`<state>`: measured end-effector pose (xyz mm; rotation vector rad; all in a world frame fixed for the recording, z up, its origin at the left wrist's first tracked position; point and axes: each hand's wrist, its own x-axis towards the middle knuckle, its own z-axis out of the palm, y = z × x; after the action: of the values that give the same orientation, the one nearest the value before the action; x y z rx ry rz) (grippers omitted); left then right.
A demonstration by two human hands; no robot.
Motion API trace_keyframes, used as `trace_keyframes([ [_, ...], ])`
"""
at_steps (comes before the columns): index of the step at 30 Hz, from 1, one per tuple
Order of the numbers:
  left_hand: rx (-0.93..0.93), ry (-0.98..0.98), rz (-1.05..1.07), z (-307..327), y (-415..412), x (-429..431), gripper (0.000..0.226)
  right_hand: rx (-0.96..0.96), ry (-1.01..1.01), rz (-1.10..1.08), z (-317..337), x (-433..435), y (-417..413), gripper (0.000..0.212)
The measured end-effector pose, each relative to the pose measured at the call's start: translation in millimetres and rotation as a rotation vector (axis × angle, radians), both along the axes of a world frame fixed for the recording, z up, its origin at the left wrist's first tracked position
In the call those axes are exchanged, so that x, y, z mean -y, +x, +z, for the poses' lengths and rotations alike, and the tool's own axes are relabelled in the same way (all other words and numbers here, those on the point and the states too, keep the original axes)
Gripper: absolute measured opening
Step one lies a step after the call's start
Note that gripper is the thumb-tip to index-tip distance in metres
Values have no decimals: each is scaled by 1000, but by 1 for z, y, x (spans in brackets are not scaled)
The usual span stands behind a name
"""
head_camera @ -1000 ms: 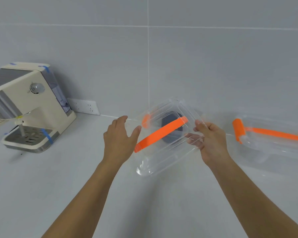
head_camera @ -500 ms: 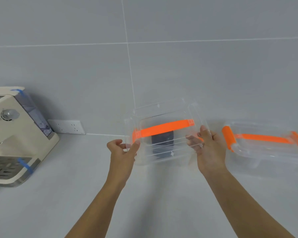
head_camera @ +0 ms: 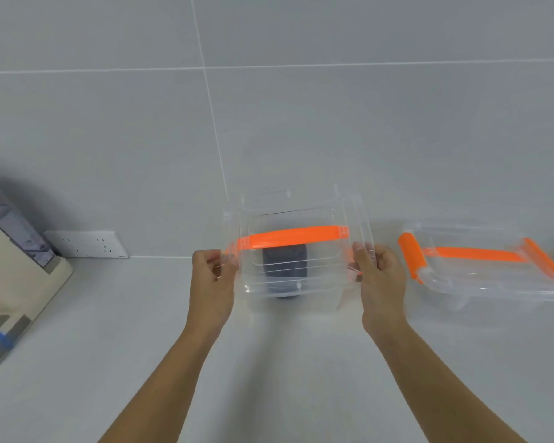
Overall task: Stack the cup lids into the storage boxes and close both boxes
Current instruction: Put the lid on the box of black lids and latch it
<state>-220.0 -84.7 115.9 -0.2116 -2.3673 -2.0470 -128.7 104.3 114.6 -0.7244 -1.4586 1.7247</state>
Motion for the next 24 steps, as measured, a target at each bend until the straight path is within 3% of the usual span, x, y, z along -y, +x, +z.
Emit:
trace_keyframes([
  [5,-50,-112,2,-2,-28,-10,28,112,171,-6,-9,-5,-10,9],
  [9,-45,-176,13,0,-43,-18,36,181,284,-16,-14,-8,-19,28],
  [12,-42,-206,19,-1,-51,-25,38,212,274,-13,-21,-13,-27,30],
  [16,-12,-231,19,-7,-55,-30,41,255,265,25,-32,-21,-36,12],
  [20,-32,-268,28,-9,-55,-34,40,266,280,31,-39,-24,-41,9],
  [24,-1,-242,11,-13,-54,-37,40,292,221,62,-41,-27,-45,24],
])
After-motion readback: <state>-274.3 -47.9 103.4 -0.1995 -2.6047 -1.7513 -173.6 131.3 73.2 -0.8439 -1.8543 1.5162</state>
